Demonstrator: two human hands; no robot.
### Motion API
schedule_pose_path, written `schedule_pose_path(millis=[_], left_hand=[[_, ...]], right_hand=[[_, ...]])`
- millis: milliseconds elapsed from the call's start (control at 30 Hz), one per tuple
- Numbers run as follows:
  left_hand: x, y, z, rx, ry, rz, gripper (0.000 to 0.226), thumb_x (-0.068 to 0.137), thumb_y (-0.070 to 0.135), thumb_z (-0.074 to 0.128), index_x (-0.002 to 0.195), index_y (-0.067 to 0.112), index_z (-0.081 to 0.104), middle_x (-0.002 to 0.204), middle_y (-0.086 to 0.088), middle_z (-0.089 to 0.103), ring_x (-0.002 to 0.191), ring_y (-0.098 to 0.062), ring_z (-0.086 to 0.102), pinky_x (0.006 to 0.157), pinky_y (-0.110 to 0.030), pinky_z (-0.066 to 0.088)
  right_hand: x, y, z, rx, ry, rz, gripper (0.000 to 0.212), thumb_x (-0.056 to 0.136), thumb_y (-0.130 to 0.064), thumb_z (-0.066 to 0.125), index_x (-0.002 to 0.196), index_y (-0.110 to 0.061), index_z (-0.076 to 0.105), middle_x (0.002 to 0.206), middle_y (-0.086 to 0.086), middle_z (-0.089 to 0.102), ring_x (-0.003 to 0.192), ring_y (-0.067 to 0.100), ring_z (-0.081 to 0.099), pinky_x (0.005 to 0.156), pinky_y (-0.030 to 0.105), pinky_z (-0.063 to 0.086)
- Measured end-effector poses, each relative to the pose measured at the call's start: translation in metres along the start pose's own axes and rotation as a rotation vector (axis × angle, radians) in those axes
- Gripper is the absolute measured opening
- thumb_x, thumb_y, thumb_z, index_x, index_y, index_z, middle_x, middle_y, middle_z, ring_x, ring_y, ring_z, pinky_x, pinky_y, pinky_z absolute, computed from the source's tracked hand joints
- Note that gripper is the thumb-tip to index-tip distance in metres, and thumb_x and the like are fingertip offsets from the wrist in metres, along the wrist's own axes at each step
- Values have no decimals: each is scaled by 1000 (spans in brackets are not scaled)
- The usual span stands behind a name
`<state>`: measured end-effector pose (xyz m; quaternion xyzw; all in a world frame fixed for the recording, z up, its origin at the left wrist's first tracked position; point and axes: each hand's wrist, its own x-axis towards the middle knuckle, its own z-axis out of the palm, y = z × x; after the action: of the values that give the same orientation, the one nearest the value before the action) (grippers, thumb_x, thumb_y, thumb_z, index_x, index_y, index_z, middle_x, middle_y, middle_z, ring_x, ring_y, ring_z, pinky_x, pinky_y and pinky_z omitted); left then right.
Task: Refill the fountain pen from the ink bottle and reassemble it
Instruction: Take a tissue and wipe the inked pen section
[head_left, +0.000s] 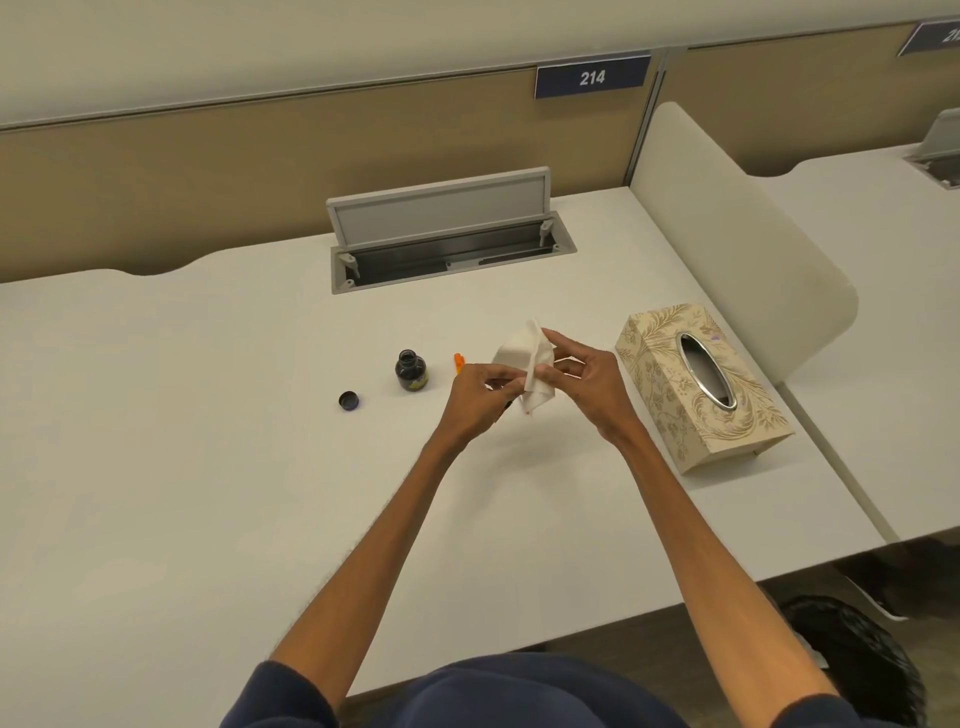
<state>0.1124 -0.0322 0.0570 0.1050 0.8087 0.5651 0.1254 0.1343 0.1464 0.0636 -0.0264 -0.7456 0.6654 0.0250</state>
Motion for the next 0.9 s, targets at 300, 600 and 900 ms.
schedule_pose_path(millis=[300, 600, 900], left_hand=[[-4, 5, -4, -32, -56, -28, 8, 86, 28, 70, 86, 32, 77, 84, 8, 77, 78, -5, 64, 109, -55, 38], [-7, 4, -4, -78, -86, -46, 8, 87, 33, 70, 89, 34, 78, 85, 0, 77, 78, 3, 65, 112, -47, 33], [-11, 3, -4, -157, -90, -103, 13, 91, 20, 69, 101, 16, 76, 90, 1, 76, 84, -5, 66, 92, -28, 50]], right_hand=[[-3, 7, 6, 174, 98, 24, 27, 91, -2, 67, 117, -3, 69, 99, 6, 71, 85, 18, 72, 76, 31, 59], [-7, 13, 16, 365, 153, 133, 12, 96, -8, 60, 103, -2, 67, 97, 10, 69, 94, 23, 65, 92, 44, 52], [-14, 5, 15, 295, 180, 53, 28, 96, 0, 57, 112, -21, 66, 100, 7, 67, 92, 14, 69, 82, 37, 57]])
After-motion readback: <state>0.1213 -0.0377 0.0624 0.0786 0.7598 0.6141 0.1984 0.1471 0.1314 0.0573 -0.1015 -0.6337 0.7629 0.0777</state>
